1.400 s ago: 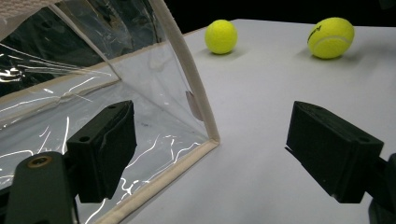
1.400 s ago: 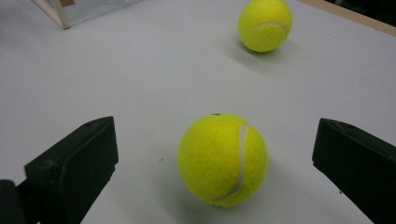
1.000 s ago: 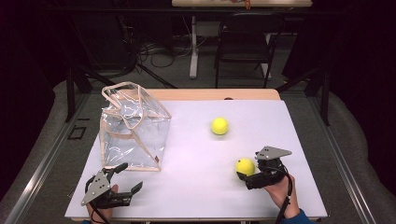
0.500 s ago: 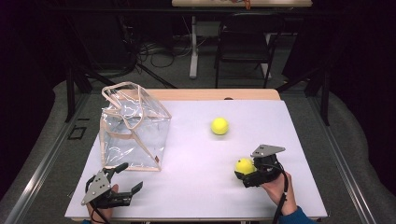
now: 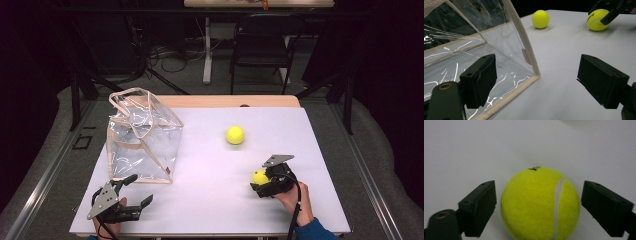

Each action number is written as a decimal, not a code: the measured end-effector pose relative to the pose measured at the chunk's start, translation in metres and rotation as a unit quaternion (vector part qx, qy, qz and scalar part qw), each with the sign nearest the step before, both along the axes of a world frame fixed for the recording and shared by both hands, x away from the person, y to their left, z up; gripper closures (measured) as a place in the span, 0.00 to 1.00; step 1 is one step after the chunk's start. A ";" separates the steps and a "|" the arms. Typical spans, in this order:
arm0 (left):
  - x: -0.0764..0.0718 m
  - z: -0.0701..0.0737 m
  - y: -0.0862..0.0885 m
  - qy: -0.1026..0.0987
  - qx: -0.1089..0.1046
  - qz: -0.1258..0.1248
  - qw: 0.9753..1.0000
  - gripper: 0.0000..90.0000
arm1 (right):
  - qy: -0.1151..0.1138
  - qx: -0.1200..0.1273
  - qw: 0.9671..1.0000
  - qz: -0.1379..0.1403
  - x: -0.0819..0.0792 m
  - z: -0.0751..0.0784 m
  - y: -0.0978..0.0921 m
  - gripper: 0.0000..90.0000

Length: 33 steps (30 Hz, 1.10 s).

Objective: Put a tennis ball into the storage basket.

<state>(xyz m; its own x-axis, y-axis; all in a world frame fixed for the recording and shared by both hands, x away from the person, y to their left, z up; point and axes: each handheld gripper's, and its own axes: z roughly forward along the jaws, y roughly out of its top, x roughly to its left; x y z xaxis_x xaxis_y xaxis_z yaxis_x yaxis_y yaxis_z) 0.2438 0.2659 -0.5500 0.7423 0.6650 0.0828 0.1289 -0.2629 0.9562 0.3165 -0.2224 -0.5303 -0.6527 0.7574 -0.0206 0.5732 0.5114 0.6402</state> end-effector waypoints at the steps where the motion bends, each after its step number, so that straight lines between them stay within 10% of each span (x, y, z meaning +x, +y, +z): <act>1: 0.000 0.000 0.000 0.000 0.000 0.001 1.000 0.18 | 0.002 -0.002 1.000 -0.002 0.001 0.000 0.000 0.16; 33: 0.001 0.000 0.001 0.003 -0.002 0.001 1.000 0.18 | 0.023 -0.007 1.000 -0.001 0.000 0.009 -0.002 0.28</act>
<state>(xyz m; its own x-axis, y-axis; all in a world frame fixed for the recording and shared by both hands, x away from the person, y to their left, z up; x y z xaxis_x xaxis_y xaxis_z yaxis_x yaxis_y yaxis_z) 0.2444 0.2669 -0.5502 0.7417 0.6664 0.0761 0.1345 -0.2590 0.9565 0.3160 -0.2242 -0.5215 -0.6511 0.7590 -0.0012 0.6035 0.5186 0.6057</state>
